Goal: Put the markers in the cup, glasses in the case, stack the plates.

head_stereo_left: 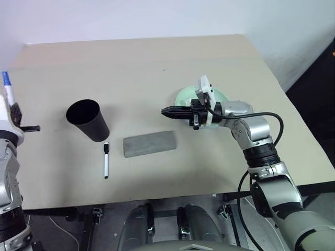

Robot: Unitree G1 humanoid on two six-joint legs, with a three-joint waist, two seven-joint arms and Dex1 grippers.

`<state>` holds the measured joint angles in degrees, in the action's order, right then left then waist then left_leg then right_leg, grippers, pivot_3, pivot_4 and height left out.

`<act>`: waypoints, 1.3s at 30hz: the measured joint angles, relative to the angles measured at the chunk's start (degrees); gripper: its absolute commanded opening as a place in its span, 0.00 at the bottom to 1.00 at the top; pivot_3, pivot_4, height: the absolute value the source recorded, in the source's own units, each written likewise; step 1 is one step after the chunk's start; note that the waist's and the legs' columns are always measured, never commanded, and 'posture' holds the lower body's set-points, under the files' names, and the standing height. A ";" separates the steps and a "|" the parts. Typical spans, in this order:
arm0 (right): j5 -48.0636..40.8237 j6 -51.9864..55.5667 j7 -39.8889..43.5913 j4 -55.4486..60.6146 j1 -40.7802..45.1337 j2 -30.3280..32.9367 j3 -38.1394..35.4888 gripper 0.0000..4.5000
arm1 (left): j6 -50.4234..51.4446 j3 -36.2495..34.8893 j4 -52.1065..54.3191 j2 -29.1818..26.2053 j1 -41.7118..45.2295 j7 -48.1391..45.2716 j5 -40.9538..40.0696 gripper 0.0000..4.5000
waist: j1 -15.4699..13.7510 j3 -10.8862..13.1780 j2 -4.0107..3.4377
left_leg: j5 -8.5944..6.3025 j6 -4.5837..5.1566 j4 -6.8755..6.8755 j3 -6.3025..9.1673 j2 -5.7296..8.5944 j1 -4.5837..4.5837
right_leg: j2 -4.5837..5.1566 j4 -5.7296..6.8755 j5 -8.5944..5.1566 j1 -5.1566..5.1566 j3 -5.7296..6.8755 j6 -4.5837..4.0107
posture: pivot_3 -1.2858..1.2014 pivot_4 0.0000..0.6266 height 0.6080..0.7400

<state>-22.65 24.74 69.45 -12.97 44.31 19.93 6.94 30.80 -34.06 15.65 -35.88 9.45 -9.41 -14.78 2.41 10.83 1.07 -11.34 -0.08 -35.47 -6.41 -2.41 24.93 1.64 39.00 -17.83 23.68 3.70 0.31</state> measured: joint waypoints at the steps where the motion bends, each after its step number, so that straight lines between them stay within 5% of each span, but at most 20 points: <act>1: 0.03 -0.09 0.01 0.10 -0.32 -0.01 0.16 0.00 | -2.10 -0.05 0.02 0.47 0.55 -1.37 -1.08 0.06 | -0.02 0.00 0.00 | 0.01 0.02 -0.02 0.00 0.00 0.00 | -0.01 0.01 0.00 0.00 0.01 0.00 | 0.52 0.24 0.81; 19: 1.22 -2.50 -0.97 0.39 -0.84 0.45 0.89 0.00 | -13.91 4.39 -2.36 4.43 6.36 -14.03 -12.18 0.06 | -0.18 0.01 0.02 | 0.05 0.19 -0.54 0.01 -0.07 0.00 | -0.13 0.18 0.11 -0.22 0.08 0.25 | 0.52 0.24 0.81; 33: 1.20 -1.56 -2.63 1.48 -0.99 1.14 0.87 0.99 | -16.09 8.11 -3.84 5.32 6.43 -15.36 -12.36 0.06 | -0.19 0.01 0.02 | 0.05 0.20 -0.53 0.01 -0.08 0.00 | -0.13 0.18 0.11 -0.22 0.08 0.24 | 0.52 0.24 0.81; 39: 1.63 -2.41 -3.48 1.35 -0.99 1.07 0.87 0.99 | -15.90 8.14 -3.14 6.25 4.38 -15.26 -13.41 0.06 | -0.20 0.01 0.02 | 0.05 0.20 -0.54 0.01 -0.08 0.00 | -0.13 0.18 0.11 -0.22 0.08 0.25 | 0.52 0.24 0.81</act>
<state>-21.02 22.33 65.97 -11.62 43.33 21.00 7.81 14.90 -25.92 12.51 -29.63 13.83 -24.66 -28.19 2.21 10.84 1.09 -11.29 0.12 -36.02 -6.40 -2.49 24.93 1.51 39.17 -17.72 23.45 3.78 0.55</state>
